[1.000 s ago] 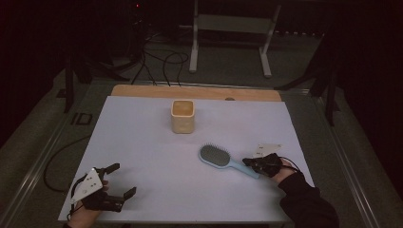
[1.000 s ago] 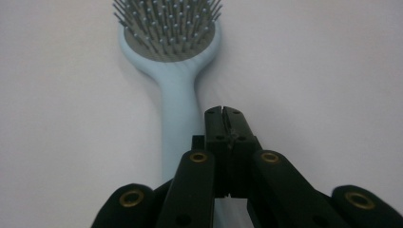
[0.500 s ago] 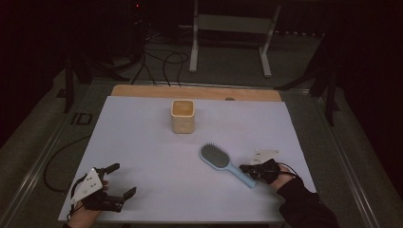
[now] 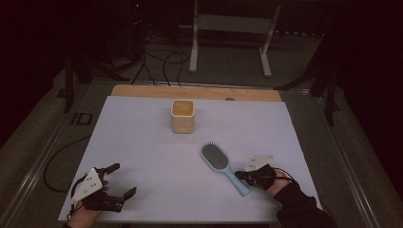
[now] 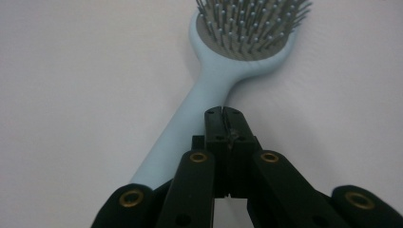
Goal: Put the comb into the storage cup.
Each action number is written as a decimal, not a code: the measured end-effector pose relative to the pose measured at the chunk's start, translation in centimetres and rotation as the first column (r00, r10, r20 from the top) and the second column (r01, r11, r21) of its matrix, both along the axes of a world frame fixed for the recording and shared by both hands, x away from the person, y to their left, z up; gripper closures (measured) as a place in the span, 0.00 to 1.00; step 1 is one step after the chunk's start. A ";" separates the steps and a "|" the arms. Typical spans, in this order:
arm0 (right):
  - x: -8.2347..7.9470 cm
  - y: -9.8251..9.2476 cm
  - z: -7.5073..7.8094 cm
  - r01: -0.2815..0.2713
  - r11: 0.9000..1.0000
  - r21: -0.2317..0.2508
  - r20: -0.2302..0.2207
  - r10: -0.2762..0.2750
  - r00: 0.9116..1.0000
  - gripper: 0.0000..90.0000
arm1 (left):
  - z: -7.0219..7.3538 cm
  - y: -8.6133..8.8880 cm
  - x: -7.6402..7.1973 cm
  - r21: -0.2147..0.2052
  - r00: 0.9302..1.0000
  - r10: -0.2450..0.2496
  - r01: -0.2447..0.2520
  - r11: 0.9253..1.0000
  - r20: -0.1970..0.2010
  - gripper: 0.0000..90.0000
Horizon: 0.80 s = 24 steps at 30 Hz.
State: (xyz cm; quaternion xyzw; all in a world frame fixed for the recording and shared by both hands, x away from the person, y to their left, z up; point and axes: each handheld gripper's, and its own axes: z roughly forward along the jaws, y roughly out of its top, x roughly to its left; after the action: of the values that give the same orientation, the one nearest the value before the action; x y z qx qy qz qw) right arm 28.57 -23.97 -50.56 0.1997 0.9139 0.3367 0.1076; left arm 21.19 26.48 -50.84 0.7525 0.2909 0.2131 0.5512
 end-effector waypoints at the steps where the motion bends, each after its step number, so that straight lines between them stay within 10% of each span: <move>1: 0.0 0.0 0.0 0.000 1.000 0.000 0.000 0.000 1.000 1.00 | 0.0 0.0 0.0 -0.002 1.000 0.001 -0.001 1.000 0.000 0.00; 24: -1.7 2.8 -0.5 -0.073 0.997 0.008 -0.030 0.073 0.997 1.00 | 0.1 0.0 0.0 -0.006 1.000 0.000 0.000 1.000 0.004 0.00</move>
State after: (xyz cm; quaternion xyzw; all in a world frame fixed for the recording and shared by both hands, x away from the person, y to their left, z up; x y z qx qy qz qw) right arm 26.85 -21.15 -51.10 0.1718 0.9208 0.3407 0.0807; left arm 21.17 26.49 -50.76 0.7502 0.2906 0.2138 0.5541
